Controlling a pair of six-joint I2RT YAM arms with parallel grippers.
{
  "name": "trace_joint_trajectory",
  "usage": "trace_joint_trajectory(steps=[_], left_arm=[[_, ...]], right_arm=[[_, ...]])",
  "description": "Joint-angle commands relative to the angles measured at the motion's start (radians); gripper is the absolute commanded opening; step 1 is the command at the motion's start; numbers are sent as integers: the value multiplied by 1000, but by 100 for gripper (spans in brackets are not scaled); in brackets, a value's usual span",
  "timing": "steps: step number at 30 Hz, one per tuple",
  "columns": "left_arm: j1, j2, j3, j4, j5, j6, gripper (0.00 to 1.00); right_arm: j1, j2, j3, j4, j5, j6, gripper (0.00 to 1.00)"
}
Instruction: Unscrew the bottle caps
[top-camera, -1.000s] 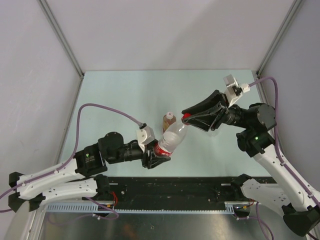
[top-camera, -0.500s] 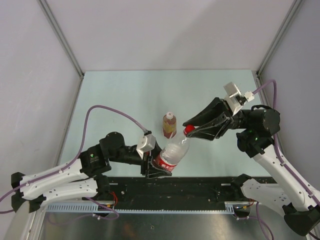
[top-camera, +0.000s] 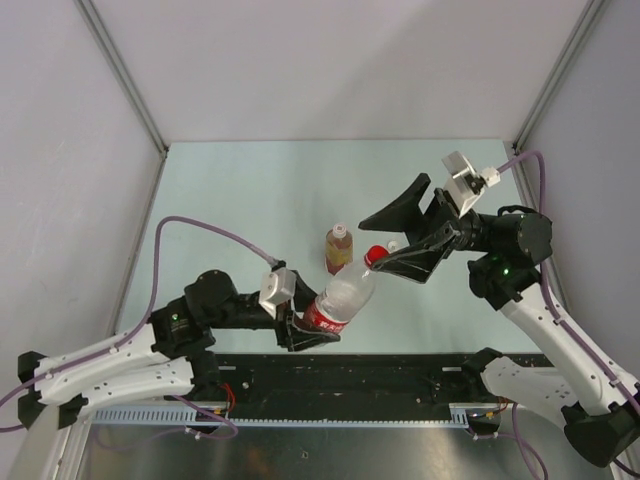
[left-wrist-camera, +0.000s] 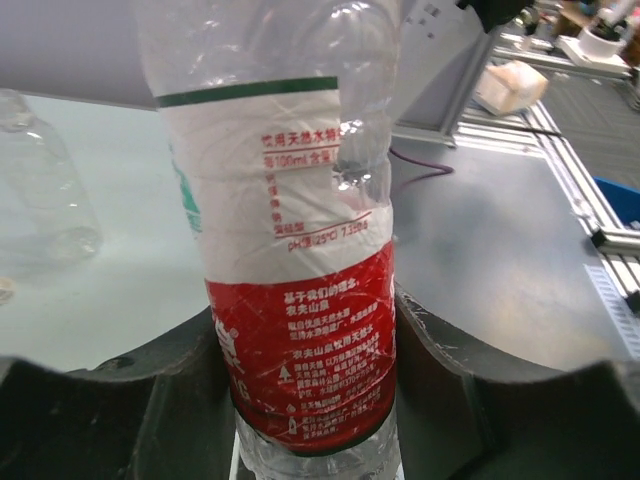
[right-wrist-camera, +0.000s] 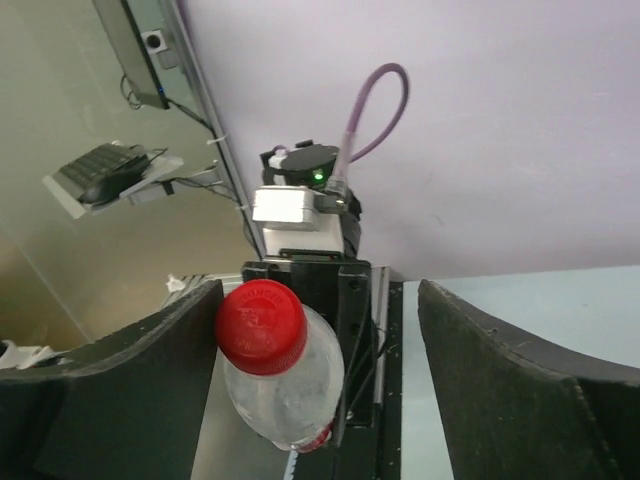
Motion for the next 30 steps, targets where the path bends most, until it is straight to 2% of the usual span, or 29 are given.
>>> trace_joint_trajectory(steps=[1, 6, 12, 18, 23, 30], left_arm=[[-15, -84, 5, 92, -98, 98, 0], [-15, -149, -17, 66, -244, 104, 0], [-16, -168, -8, -6, -374, 112, 0], [-16, -146, 3, -54, -539, 104, 0], [-15, -77, 42, -114, -613, 105, 0], [-29, 129, 146, -238, -698, 87, 0]], right_arm=[[-30, -13, -13, 52, 56, 41, 87], [-48, -31, -14, 40, 67, 37, 98], [-55, -37, -14, 4, 102, 19, 99], [-88, -54, -13, -151, 239, -13, 99], [-120, -64, -12, -289, 360, -29, 99], [-127, -58, 30, -508, 513, -86, 99]])
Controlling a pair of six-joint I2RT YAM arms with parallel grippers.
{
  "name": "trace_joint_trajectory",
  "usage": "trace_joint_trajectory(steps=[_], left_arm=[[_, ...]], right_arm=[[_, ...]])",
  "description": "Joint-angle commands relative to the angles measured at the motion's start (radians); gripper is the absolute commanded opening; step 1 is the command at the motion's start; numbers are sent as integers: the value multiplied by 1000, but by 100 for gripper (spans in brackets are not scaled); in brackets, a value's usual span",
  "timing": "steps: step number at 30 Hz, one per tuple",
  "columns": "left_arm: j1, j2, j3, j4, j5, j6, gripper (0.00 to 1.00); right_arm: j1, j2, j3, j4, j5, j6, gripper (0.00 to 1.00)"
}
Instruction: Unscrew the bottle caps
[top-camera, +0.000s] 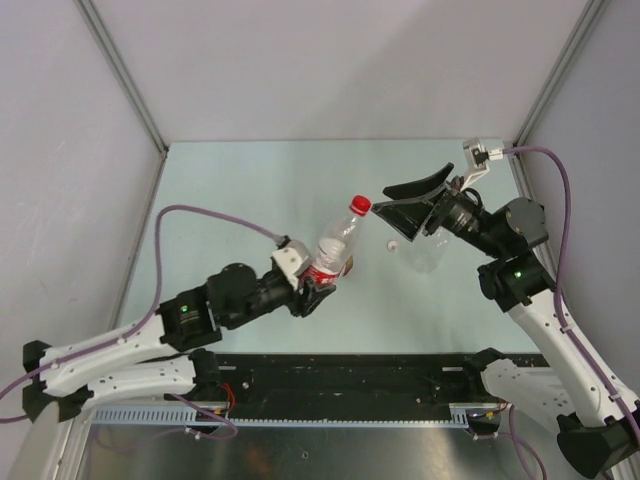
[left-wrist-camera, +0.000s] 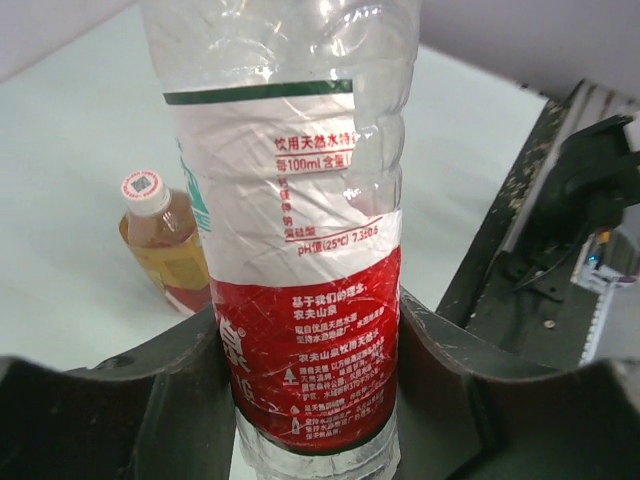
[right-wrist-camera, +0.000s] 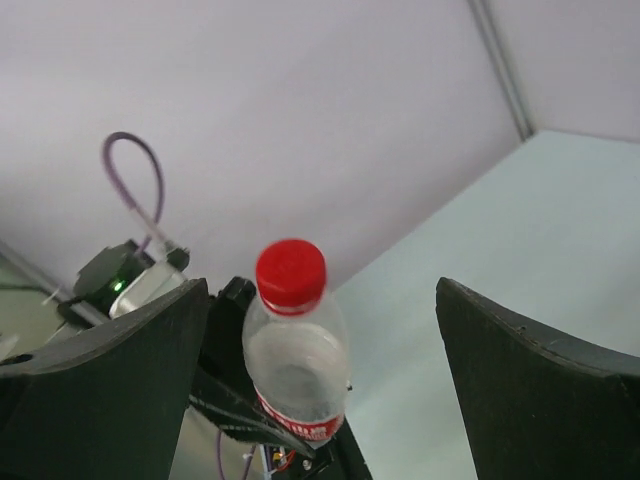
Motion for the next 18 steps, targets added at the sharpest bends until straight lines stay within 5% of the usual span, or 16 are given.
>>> trace_joint_trajectory(steps=[1, 11, 18], left_arm=[[-22, 100, 93, -87, -124, -5, 0], [-128, 305, 205, -220, -479, -44, 0], [-160, 387, 256, -279, -580, -50, 0]], right_arm=[[-5, -6, 52, -188, 144, -58, 99], [-17, -2, 70, -375, 298, -88, 98], [-28, 27, 73, -421, 301, -70, 91]])
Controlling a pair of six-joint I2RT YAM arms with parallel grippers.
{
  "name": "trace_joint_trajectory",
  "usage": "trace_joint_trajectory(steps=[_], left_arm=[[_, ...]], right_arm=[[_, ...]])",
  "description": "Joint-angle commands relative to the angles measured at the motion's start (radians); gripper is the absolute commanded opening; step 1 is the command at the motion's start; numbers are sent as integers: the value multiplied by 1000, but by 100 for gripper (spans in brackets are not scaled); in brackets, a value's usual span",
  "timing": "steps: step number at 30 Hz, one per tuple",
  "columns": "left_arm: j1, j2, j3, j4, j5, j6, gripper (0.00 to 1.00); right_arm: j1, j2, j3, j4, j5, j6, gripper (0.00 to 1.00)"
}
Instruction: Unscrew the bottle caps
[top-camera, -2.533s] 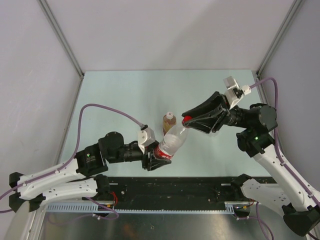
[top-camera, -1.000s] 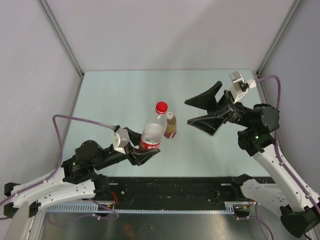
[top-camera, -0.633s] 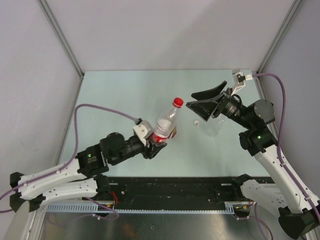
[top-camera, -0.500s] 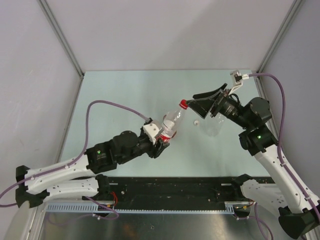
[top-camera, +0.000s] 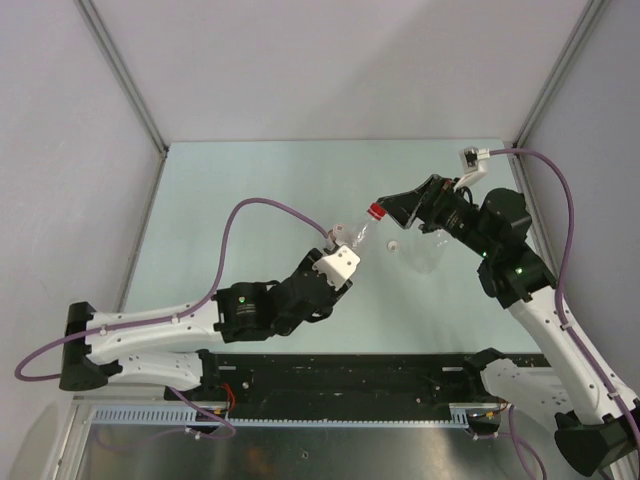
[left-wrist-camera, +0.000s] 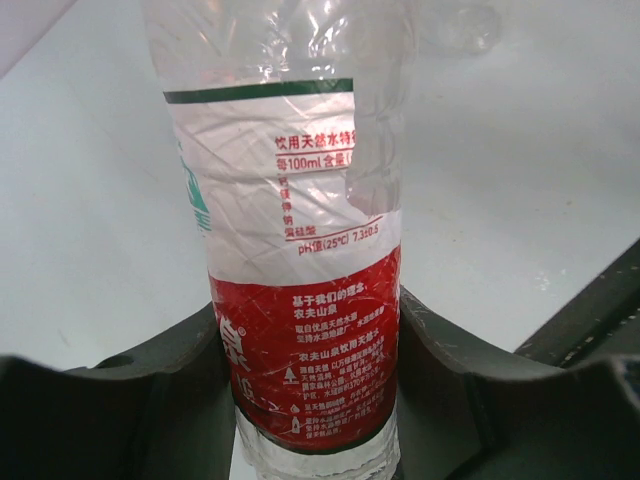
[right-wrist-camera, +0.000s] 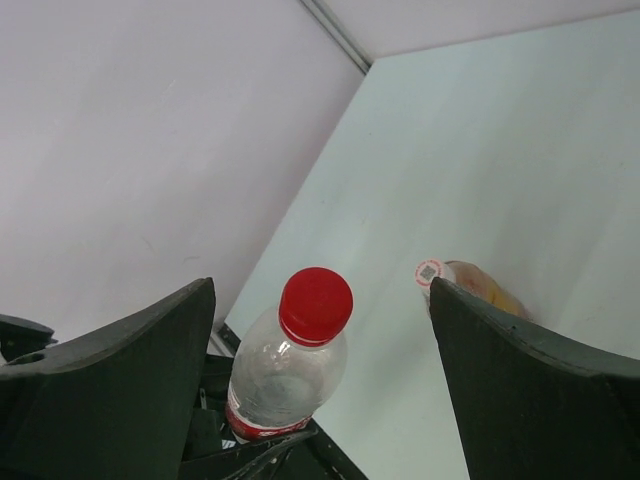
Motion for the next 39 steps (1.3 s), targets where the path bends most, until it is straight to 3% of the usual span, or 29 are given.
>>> trace_joint_trajectory(steps=[1, 6, 22, 32, 34, 39], left_arm=[[-15, 21, 61, -40, -121, -24, 0], [-18, 35, 60, -49, -124, -25, 0], [-17, 64, 63, -60, -99, -23, 0], [-17, 61, 63, -61, -102, -24, 0], [-18, 61, 63, -61, -101, -24, 0], [-17, 52, 55, -60, -97, -33, 0]], right_arm=[[-9, 23, 48, -29, 7, 7, 89], [-14, 65, 49, -34, -39, 51, 77], [-10, 147, 47, 48, -175, 135, 54], [-4, 163, 48, 44, -194, 135, 46], [-4, 166, 48, 48, -201, 136, 38], [-3, 169, 46, 73, -229, 136, 5]])
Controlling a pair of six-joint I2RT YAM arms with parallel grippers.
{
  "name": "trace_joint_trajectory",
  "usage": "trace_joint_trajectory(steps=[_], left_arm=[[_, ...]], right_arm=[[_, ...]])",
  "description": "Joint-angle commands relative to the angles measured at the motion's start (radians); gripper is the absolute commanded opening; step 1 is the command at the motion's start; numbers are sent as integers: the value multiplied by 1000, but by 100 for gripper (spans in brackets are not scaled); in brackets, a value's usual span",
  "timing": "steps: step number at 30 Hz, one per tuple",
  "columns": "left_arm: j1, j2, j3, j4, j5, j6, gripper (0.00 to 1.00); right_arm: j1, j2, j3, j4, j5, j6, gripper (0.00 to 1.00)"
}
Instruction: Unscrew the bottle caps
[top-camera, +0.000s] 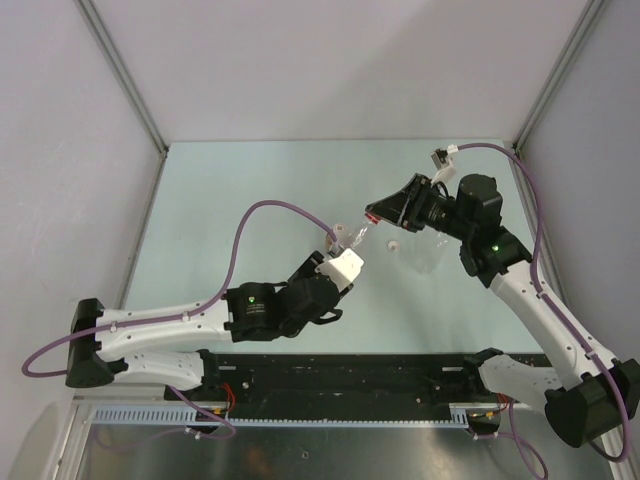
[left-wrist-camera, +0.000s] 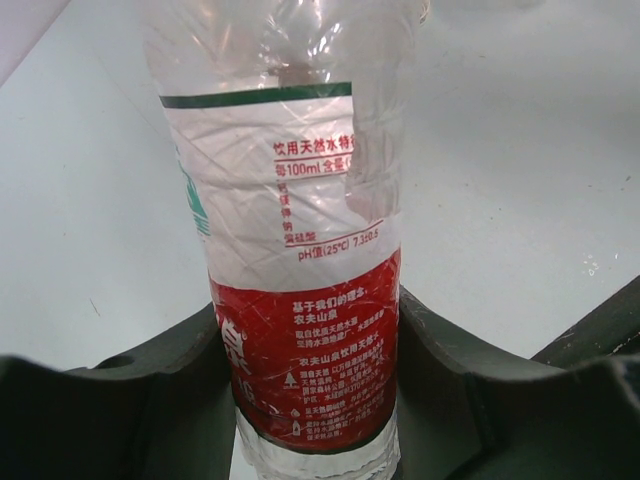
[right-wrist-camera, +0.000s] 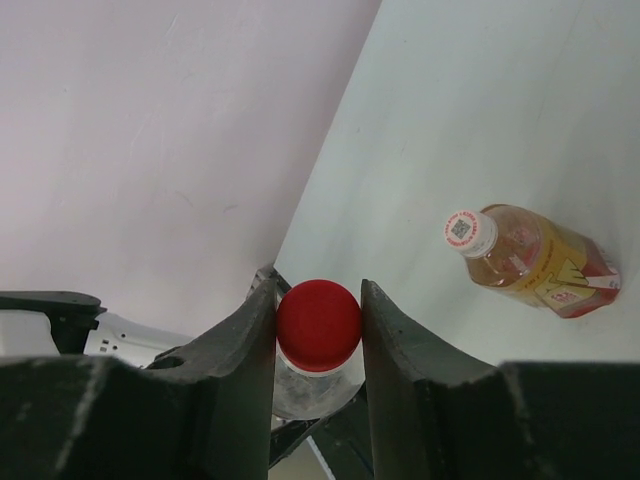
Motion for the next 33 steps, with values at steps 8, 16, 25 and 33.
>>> trace_joint_trajectory(steps=[8, 16, 25, 33], left_arm=[[2, -48, -2, 40, 68, -33, 0], [56, -182, -96, 201, 396, 4, 0], [166, -333, -193, 381, 880, 3, 0], [202, -341, -207, 473, 1194, -19, 0]], right_arm=[[8, -31, 43, 141, -121, -48, 0], [10, -90, 43, 196, -184, -130, 0], [11, -153, 6, 359, -301, -144, 0], [14, -179, -33, 593, -452, -87, 0]])
